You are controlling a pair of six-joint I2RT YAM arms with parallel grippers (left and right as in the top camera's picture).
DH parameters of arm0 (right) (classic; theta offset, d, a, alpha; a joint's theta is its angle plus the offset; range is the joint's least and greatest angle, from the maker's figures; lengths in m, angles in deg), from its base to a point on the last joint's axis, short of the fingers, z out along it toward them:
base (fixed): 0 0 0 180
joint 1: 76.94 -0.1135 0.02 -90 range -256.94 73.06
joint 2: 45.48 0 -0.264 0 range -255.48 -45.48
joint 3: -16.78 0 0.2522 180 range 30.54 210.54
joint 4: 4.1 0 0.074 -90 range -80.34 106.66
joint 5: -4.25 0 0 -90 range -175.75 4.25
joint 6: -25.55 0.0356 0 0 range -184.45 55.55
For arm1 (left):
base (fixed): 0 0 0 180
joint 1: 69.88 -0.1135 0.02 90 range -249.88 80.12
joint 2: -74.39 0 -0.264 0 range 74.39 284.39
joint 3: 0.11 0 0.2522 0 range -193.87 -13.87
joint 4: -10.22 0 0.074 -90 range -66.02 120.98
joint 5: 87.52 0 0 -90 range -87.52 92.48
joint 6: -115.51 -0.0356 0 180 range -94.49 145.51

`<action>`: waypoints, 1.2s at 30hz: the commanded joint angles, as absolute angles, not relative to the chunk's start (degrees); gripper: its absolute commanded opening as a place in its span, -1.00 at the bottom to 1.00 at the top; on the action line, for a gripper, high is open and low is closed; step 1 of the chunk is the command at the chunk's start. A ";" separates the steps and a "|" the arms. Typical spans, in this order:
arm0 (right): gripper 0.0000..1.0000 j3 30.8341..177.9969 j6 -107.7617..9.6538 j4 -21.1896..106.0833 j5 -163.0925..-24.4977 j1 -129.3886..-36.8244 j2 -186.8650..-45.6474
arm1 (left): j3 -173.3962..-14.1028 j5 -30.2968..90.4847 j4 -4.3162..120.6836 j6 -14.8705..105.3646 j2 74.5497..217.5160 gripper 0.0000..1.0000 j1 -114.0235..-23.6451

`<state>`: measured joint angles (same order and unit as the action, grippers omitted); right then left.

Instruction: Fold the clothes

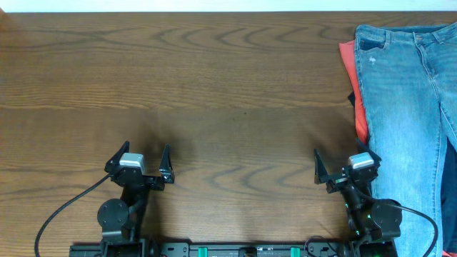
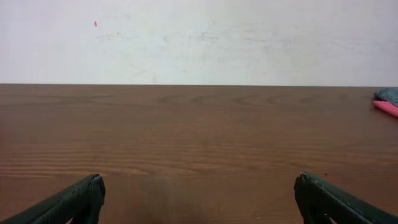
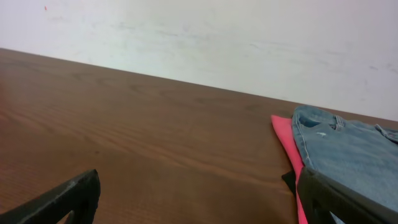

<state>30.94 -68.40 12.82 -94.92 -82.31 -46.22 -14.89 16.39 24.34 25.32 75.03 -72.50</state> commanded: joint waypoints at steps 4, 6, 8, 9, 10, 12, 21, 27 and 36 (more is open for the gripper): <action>0.99 30.86 -67.68 12.93 -95.20 -81.41 -46.24 | -14.10 16.76 26.50 25.41 74.66 0.96 -72.80; 0.99 30.86 -67.70 12.93 -95.18 -81.41 -46.24 | -14.10 16.78 26.52 25.41 74.66 0.96 -72.80; 0.98 30.86 -67.68 12.93 -95.20 -81.41 -46.24 | -14.10 16.78 26.52 25.41 74.66 0.96 -72.80; 0.99 30.86 -67.70 12.82 -95.20 -81.41 -46.24 | -14.10 16.78 26.52 25.41 74.66 0.95 -72.80; 0.99 30.86 -67.70 12.84 -95.18 -81.41 -46.24 | -14.10 16.80 26.50 25.43 74.66 0.96 -72.80; 0.99 30.86 -67.70 13.02 -95.18 -81.41 -46.24 | -14.10 16.78 26.39 25.41 74.66 0.96 -72.80; 0.98 31.34 -56.99 12.89 -99.75 -81.41 -46.24 | -15.35 22.16 24.16 27.88 74.68 0.96 -72.80; 0.99 37.61 -53.53 21.58 -99.75 -81.41 -47.18 | -22.93 22.40 28.27 30.61 78.62 0.96 -72.80; 0.99 57.39 -53.60 40.47 -99.73 -81.41 -67.37 | -48.70 22.84 46.89 30.59 102.72 0.96 -72.80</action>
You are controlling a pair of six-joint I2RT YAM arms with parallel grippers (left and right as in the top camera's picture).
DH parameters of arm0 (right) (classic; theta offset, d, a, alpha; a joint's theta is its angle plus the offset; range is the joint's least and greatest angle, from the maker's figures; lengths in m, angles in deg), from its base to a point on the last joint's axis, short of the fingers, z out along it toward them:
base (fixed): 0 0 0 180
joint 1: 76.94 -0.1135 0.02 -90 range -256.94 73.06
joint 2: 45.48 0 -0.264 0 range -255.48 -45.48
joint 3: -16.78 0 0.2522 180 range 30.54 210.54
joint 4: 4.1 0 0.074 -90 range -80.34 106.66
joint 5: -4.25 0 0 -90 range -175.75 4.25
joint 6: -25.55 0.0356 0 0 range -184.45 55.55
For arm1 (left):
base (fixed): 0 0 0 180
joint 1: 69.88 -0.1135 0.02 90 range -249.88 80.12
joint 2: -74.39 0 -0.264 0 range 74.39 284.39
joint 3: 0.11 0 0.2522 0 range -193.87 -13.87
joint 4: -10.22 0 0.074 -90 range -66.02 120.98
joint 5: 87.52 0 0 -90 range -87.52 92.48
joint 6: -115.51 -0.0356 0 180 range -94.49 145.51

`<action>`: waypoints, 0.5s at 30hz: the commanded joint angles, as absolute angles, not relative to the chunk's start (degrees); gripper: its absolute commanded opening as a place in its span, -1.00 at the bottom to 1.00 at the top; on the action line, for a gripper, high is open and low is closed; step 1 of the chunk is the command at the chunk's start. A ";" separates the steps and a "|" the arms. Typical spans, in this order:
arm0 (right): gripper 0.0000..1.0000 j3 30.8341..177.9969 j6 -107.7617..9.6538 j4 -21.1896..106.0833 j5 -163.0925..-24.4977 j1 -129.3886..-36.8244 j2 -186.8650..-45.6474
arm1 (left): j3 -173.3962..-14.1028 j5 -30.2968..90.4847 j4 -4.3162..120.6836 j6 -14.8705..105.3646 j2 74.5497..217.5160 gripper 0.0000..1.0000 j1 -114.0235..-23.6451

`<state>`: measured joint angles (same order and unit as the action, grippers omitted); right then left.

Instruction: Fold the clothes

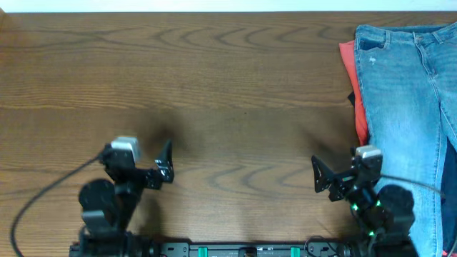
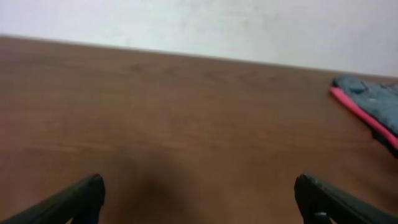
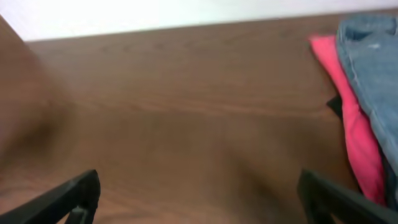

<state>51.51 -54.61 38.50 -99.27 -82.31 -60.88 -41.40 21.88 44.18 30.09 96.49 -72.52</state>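
A pile of clothes lies at the table's right edge: light blue jeans (image 1: pixel 407 100) on top, a red garment (image 1: pixel 359 107) under them and a dark piece peeking out. The jeans (image 3: pixel 373 68) and the red garment (image 3: pixel 351 124) show at the right of the right wrist view. Far right in the left wrist view, the pile (image 2: pixel 370 102) is small. My left gripper (image 1: pixel 136 168) is open over bare wood at the lower left. My right gripper (image 1: pixel 343 175) is open just left of the pile's lower part. Neither holds anything.
The brown wooden table (image 1: pixel 214 93) spreads between and beyond the arms. A pale wall (image 2: pixel 199 25) stands behind its far edge. Cables run from both arm bases along the near edge.
Both arms have lifted and tilted their cameras down toward the table. The left gripper has turned slightly right, the right gripper shifted a little. Both remain open. The clothes have not moved.
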 commanded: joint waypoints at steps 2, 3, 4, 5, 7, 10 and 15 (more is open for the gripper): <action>0.98 62.59 -53.80 43.09 -99.75 -81.41 -74.08 | -56.33 22.88 52.25 30.61 109.41 0.96 -72.80; 0.99 65.74 -53.78 44.80 -99.73 -81.41 -78.08 | -60.05 22.86 54.98 30.59 112.58 0.96 -72.80; 0.98 68.54 -53.80 46.39 -99.73 -81.41 -81.60 | -64.18 22.90 58.19 30.59 116.03 0.96 -72.80; 0.98 70.88 -53.80 47.86 -99.73 -81.41 -84.53 | -67.72 22.90 61.17 30.57 118.92 0.96 -72.80; 0.99 77.13 -53.80 52.14 -99.73 -81.41 -92.18 | -74.47 23.03 67.07 30.57 124.41 0.96 -72.80; 0.99 86.77 -53.80 60.07 -99.73 -81.41 -102.83 | -83.85 23.01 75.90 30.57 132.08 0.96 -72.80; 0.99 96.58 -53.34 66.57 -101.76 -81.41 -116.46 | -92.39 23.01 84.16 30.55 139.77 0.96 -72.80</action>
